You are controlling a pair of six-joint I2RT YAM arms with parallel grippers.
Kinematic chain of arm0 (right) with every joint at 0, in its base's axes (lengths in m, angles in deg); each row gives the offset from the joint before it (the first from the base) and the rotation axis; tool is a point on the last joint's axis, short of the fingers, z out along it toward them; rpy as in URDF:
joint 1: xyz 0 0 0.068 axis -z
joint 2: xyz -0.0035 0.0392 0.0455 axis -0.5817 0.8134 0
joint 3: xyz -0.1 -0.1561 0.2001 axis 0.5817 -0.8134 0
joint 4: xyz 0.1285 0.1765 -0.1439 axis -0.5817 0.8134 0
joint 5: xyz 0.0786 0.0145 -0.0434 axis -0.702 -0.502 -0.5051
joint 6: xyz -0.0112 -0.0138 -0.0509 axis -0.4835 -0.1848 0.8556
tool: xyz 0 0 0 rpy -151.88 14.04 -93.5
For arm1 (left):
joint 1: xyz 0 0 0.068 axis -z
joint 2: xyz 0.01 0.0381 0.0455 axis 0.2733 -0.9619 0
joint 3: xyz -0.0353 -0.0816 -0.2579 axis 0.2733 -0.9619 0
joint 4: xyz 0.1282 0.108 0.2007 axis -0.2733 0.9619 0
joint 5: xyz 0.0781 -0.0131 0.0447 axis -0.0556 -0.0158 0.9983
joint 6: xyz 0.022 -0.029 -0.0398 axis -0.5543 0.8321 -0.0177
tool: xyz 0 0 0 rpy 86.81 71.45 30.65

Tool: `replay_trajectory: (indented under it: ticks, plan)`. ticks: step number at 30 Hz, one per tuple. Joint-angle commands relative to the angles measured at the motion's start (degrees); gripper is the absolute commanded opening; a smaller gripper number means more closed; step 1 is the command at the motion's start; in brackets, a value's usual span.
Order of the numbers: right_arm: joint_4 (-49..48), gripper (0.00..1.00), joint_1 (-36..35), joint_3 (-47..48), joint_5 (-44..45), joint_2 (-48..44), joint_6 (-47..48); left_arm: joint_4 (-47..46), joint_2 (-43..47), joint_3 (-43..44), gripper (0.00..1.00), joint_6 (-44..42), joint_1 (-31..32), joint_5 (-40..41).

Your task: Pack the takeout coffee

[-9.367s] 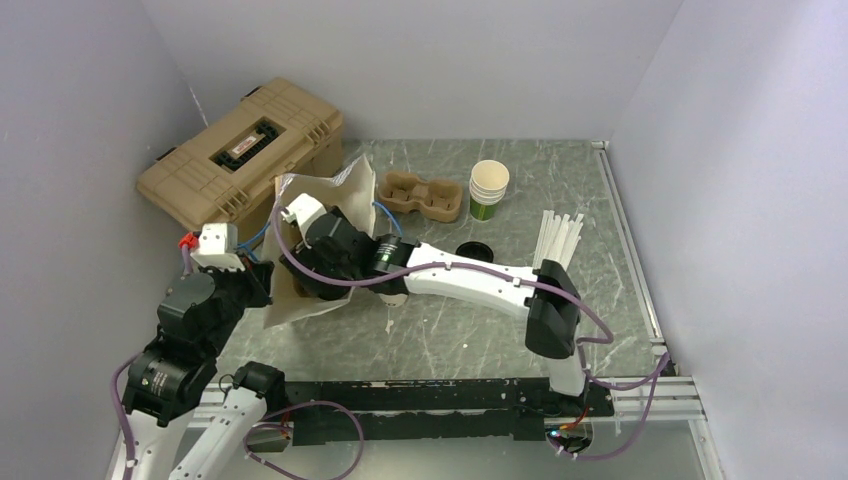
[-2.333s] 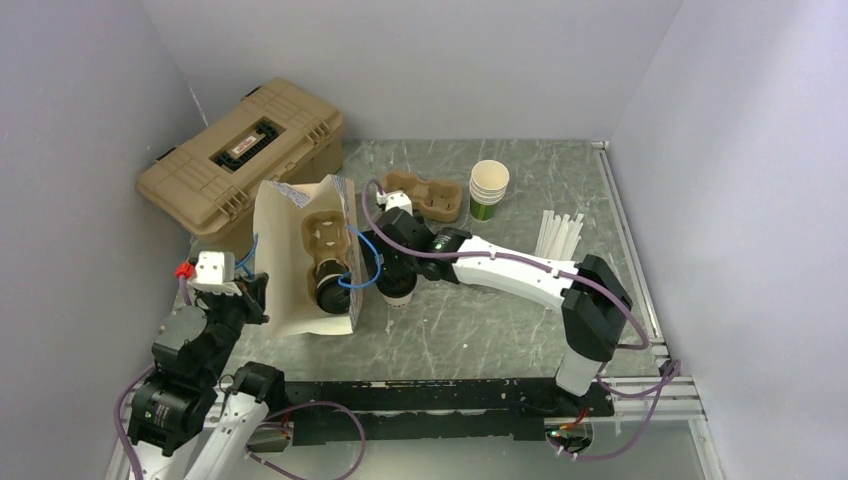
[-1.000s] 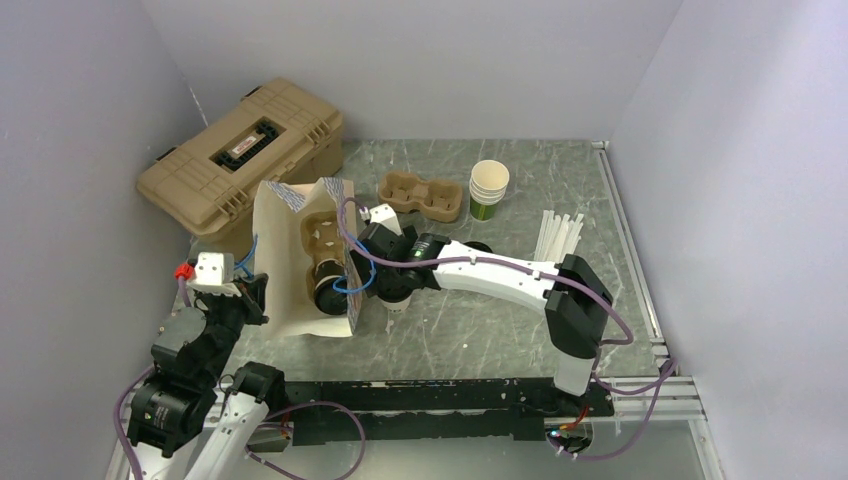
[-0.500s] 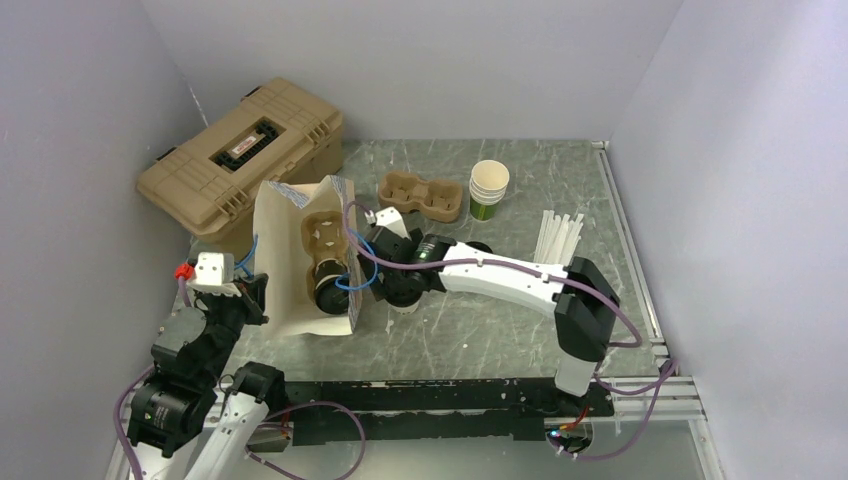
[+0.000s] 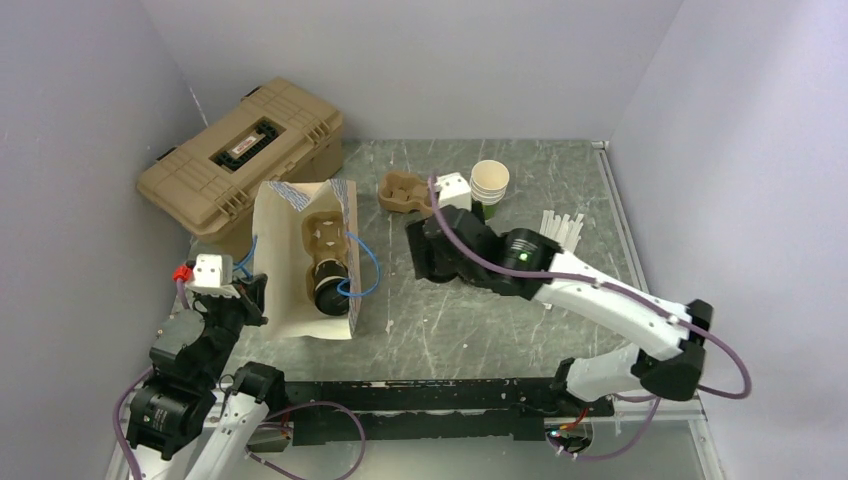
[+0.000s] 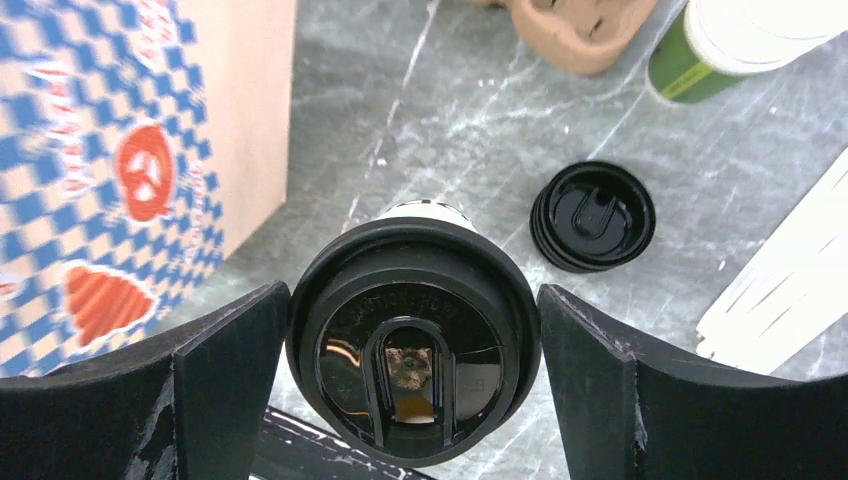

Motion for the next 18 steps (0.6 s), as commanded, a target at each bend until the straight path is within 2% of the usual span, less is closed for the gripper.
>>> replay_trajectory:
  ticks: [1,8,18]
  plan:
    - [-2.9,0.6,0.0,4.3,0.3,-6.1,4.4,-2.8,0.2,1.8,0.0,0.0,-0.2,-0.2]
    - [-10.1,0.59,-1.3,12.0,-10.5,-10.4,9.9,-3.6,-0.7,1.9,0.0,0.1,-0.3,-1.0]
    - [-15.7,0.59,-11.0,28.7,-15.0,1.1,16.6,-3.9,-1.1,1.7,0.0,-0.3,-0.4,-1.3]
